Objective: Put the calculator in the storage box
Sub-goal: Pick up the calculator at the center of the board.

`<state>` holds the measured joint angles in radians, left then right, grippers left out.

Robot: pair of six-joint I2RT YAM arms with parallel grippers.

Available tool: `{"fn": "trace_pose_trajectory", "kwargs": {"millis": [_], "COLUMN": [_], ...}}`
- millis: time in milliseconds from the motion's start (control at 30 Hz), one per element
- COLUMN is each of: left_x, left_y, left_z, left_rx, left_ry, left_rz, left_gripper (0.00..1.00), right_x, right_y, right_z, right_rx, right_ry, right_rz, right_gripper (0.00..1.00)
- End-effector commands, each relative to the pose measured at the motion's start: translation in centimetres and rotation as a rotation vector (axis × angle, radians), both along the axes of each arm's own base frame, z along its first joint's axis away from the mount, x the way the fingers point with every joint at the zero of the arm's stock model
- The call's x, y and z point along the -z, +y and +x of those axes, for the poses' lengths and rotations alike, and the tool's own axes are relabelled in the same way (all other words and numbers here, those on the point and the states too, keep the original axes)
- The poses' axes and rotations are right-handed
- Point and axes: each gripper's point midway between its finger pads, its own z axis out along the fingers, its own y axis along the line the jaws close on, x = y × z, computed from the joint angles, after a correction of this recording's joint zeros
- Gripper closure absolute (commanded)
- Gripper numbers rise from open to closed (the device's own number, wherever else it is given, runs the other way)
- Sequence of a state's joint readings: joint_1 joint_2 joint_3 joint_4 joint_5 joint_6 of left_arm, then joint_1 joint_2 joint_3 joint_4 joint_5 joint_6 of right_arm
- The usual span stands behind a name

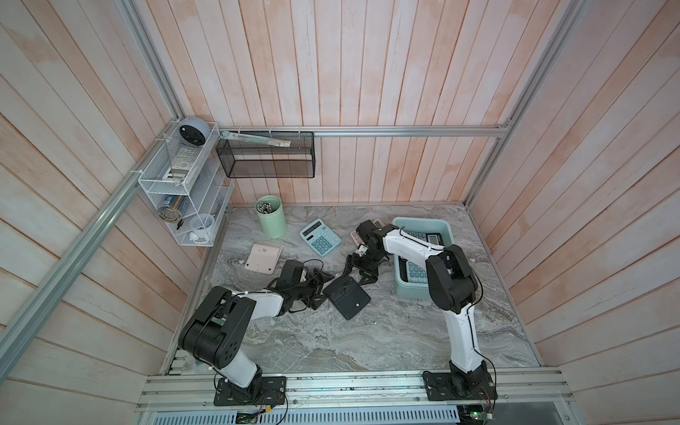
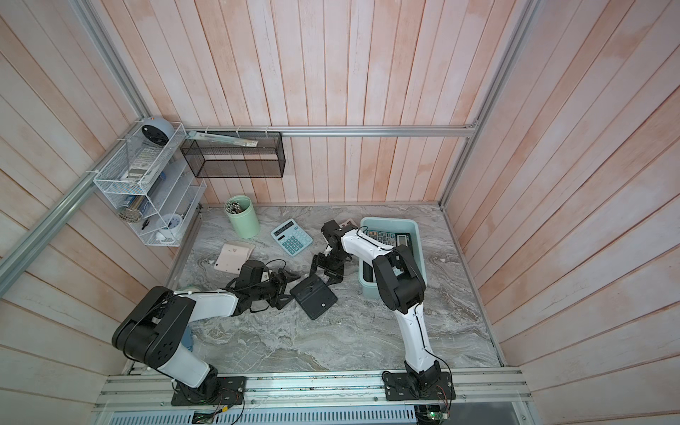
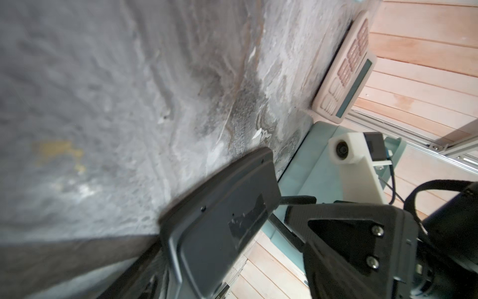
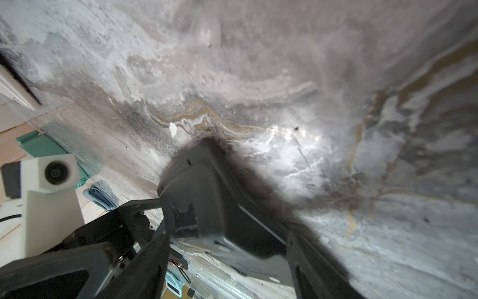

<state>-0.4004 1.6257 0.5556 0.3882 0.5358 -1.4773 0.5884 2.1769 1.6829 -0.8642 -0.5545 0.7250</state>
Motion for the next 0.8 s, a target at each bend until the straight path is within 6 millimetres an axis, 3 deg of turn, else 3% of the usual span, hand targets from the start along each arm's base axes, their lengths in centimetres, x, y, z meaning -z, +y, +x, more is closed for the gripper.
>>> {"fn": "trace_pose_trajectory", "kwargs": {"millis": [0,267,567,767], "left_x": [-2.2,-5.3,-3.2,-3.4], "left_y": [-1.0,-1.1,-1.0,-0.8], "left_z": [1.4,2.5,1.5,1.3], "left_rx": [-0.034,-0.074,0.003,0.045], "left_ry": [-0.083,-0.147,-0.067,-0.059], "left_rz": [-0.117,-0.186,-0.045,0.028], "left_gripper": [0.18,0.33,0.70,0.85], "right_x": [-0.4,-0.4,-1.0,-2.1], "right_y": [0.9,1.8,1.9,1.4], "right_z": [-0.7,-0.5,-0.1,0.4], "right_rx": [0.022,0.084,0.099,0.113], "right_ry": [0.041,0.064,0.047,0.022], "right_rz": [0.053,0.113,0.122,0.124], "right_gripper": [0.22,0.22,0.22,0.22]}}
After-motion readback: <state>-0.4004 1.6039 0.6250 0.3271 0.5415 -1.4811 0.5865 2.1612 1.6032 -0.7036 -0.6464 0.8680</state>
